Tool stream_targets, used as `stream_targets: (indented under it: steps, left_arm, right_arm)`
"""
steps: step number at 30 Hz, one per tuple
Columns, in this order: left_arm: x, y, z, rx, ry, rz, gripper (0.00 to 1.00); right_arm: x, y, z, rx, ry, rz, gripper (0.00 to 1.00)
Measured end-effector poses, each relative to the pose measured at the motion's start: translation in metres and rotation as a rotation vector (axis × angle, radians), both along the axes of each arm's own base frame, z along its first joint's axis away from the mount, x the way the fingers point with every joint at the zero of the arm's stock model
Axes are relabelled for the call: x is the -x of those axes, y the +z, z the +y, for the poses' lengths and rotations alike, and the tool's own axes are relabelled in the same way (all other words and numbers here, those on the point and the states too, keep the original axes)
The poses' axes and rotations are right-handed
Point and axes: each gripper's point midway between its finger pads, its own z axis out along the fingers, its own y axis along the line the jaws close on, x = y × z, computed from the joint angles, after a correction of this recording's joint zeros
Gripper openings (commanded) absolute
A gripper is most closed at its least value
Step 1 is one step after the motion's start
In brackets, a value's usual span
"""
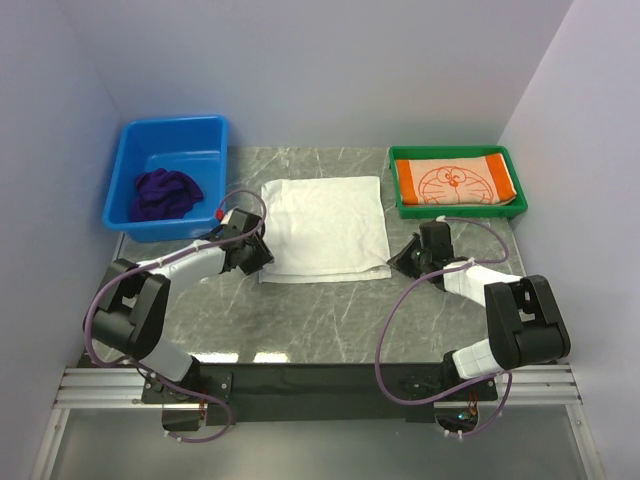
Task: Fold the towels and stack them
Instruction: Fold the towel
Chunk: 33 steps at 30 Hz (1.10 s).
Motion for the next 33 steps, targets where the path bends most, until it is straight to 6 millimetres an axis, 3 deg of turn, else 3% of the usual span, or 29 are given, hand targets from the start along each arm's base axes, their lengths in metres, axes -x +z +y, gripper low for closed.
stream_targets:
  steps: [6, 12, 15, 23, 30, 33]
  left_arm:
    - [0.006, -0.006, 0.009, -0.046, 0.019, 0.026, 0.45]
    - [0.009, -0.009, 0.008, -0.055, 0.013, 0.039, 0.40]
    - [0.012, -0.015, 0.005, -0.065, 0.002, 0.058, 0.31]
    - [0.009, -0.015, 0.002, -0.075, -0.002, 0.064, 0.29]
    - [0.007, -0.011, 0.003, -0.093, 0.004, 0.058, 0.01]
    - [0.005, -0.009, 0.003, -0.095, 0.003, 0.053, 0.01]
  right_arm:
    - [0.000, 0.000, 0.000, 0.001, 0.002, -0.001, 0.00]
    - [0.001, -0.001, 0.000, 0.000, 0.003, 0.004, 0.00]
    - [0.001, -0.001, 0.000, 0.000, 0.004, 0.004, 0.00]
    - [0.000, -0.001, 0.000, -0.001, 0.002, 0.002, 0.00]
    - [-0.001, -0.001, -0.001, -0.001, -0.002, 0.000, 0.00]
    - [-0.001, -0.001, -0.001, -0.001, -0.001, 0.000, 0.00]
